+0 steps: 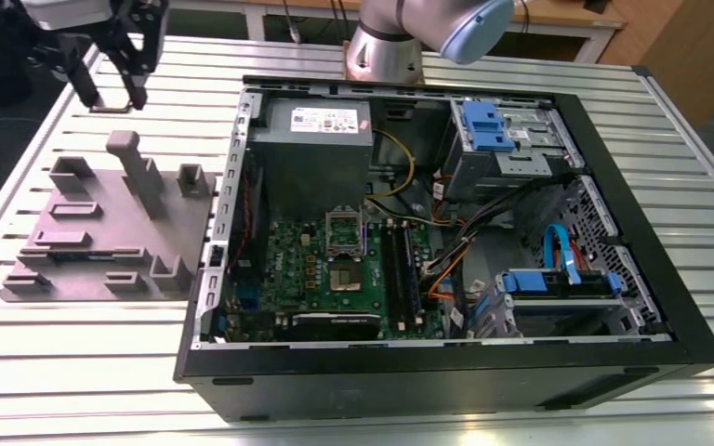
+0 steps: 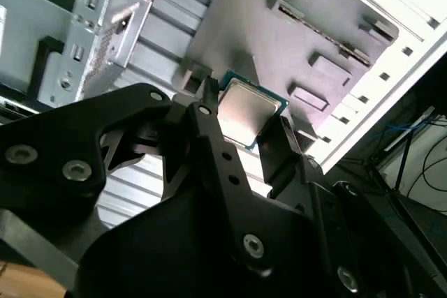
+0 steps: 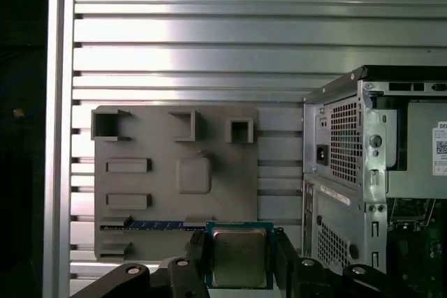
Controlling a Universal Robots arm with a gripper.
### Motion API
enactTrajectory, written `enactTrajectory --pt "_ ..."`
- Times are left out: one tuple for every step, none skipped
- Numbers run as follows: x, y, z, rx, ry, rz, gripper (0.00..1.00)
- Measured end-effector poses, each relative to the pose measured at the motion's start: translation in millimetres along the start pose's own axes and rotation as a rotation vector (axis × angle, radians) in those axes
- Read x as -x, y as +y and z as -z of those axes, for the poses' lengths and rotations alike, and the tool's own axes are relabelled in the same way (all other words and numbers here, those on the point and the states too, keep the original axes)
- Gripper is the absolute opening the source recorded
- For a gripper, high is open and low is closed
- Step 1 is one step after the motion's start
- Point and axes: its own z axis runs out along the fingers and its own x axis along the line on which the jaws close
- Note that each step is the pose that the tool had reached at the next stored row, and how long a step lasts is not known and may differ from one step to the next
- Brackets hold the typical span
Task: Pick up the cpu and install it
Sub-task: 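Pick up the cpu and move it towards the insertion slot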
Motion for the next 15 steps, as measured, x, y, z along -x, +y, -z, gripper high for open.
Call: enactTrajectory --pt "4.5 0.0 -0.1 0.0 0.0001 0.0 0.47" --pt "9.0 0.0 -0.3 -0.0001 0.0001 0.0 0.47" --pt "13.4 0.1 -0.4 -0.0001 0.0002 0.0 0.47" --pt "18.0 0.1 -0.6 0.0 0.0001 0.0 0.47" --pt "22.5 0.1 -0.9 0.0 0.0 0.0 0.47" --pt "27.4 0.1 -1.1 0.0 0.0 0.0 0.47" --pt "31.9 0.1 -1.1 -0.0002 0.0002 0.0 0.47" --pt "36.4 0.1 -1.4 -0.0001 0.0001 0.0 0.47" --pt "40.9 0.2 -1.6 0.0 0.0 0.0 0.47" --pt "45.4 0.2 -1.8 0.0 0.0 0.0 0.47" --pt "49.9 0.1 -2.1 0.0 0.0 0.0 0.47" --pt "54.4 0.2 -2.2 -0.0001 0.0002 0.0 0.47" --pt "59.1 0.2 -2.4 -0.0001 0.0002 0.0 0.47" --pt "63.6 0.2 -2.8 0.0 0.0 0.0 0.47" --pt "68.3 0.2 -3.0 0.0 0.0001 0.0 0.47"
